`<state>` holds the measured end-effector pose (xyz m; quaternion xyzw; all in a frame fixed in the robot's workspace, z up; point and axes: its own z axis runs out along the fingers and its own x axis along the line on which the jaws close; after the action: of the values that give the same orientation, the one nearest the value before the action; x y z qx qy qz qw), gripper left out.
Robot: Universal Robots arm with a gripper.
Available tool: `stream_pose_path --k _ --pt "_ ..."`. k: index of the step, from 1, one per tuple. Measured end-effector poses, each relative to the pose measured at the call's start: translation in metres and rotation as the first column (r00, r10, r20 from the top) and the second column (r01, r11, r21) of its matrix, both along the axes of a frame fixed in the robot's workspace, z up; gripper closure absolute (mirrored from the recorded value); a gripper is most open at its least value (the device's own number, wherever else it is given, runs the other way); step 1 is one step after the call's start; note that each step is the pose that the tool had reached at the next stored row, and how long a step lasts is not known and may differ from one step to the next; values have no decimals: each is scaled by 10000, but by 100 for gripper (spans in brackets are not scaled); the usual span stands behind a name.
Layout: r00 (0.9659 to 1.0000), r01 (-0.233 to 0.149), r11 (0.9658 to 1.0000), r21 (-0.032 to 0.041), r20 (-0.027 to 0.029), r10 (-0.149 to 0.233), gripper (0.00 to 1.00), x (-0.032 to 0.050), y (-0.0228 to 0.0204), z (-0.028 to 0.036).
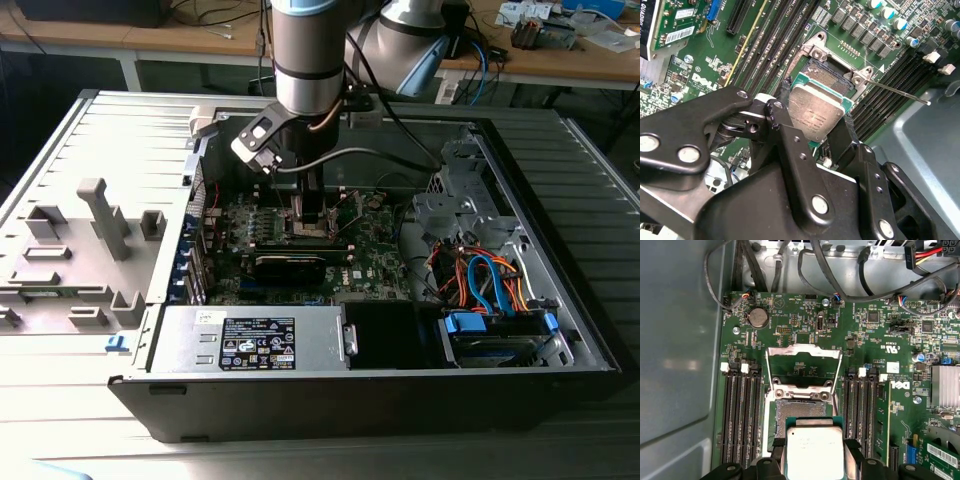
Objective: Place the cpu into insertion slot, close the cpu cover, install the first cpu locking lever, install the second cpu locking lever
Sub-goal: 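Place the cpu into insertion slot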
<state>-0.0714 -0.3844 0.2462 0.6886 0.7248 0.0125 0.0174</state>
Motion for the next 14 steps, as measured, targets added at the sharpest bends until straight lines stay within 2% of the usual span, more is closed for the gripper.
stream_pose_path --k 14 --pt "10000 0 10000 -7 0 0 45 0 17 -74"
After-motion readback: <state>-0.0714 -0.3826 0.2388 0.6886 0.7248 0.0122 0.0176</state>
